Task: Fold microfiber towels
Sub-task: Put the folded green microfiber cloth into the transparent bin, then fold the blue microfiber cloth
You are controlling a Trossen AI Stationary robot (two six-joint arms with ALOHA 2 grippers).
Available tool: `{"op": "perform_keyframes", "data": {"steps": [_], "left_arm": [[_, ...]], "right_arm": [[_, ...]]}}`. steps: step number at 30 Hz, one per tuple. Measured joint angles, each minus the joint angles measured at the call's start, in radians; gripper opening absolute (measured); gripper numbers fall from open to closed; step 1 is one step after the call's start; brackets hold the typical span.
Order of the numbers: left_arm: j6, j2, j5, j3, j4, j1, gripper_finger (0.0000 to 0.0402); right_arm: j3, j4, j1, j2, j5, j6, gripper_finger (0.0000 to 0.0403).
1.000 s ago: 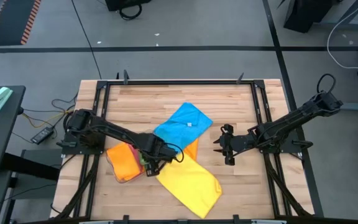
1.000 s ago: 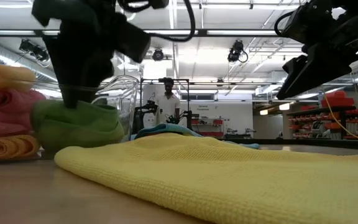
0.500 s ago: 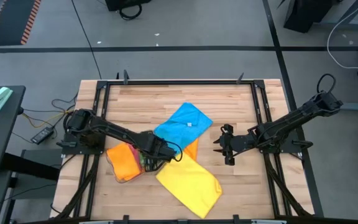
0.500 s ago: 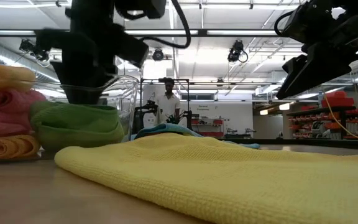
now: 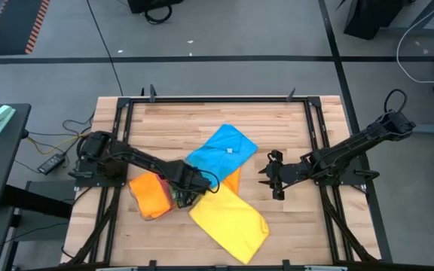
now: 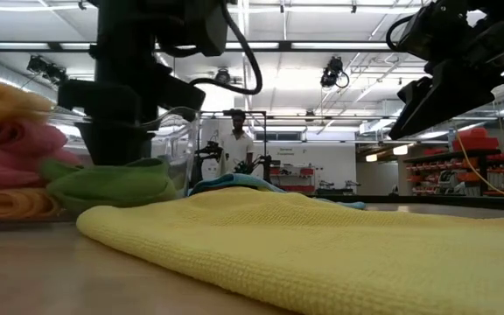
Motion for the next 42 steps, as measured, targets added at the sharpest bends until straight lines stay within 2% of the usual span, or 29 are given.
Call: {"op": "perform_keyframes", "data": {"steps": [5,16,20,23,26,31,36,42], "left_arm": [[0.032,0.005,0.007,0.086,-0.084,0.008,0.0170],[0.170,0.004,-0.086,0.286,-0.315,0.012,0.0152],[0.229,0.004,-0.179,0.375,-0.312,0.013,0.0142],[0.264,0.002,-0.260,0.419,-0.227,0.013,0.0134],[0.316,0.002,-0.313,0.422,-0.072,0.013,0.0130],[0.438,0.049,-0.322,0.419,0.158,0.028,0.0133],[0.450,0.153,-0.326,0.419,0.333,0.099,0.0149],[0.471,0.291,-0.325,0.419,0.462,0.191,0.0158]], "right_arm": [[0.000,0.001,0.000,0.000,0.000,0.000,0.0176],[0.000,0.001,0.000,0.000,0.000,-0.007,0.0176],[0.000,0.001,0.000,0.000,0.000,-0.015,0.0176],[0.000,0.001,0.000,0.000,0.000,-0.022,0.0176],[0.000,0.001,0.000,0.000,0.000,-0.022,0.0176],[0.000,0.001,0.000,0.000,0.000,-0.022,0.0176],[0.000,0.000,0.000,0.000,0.000,-0.023,0.0176],[0.000,-0.013,0.000,0.000,0.005,-0.024,0.0176]]}}
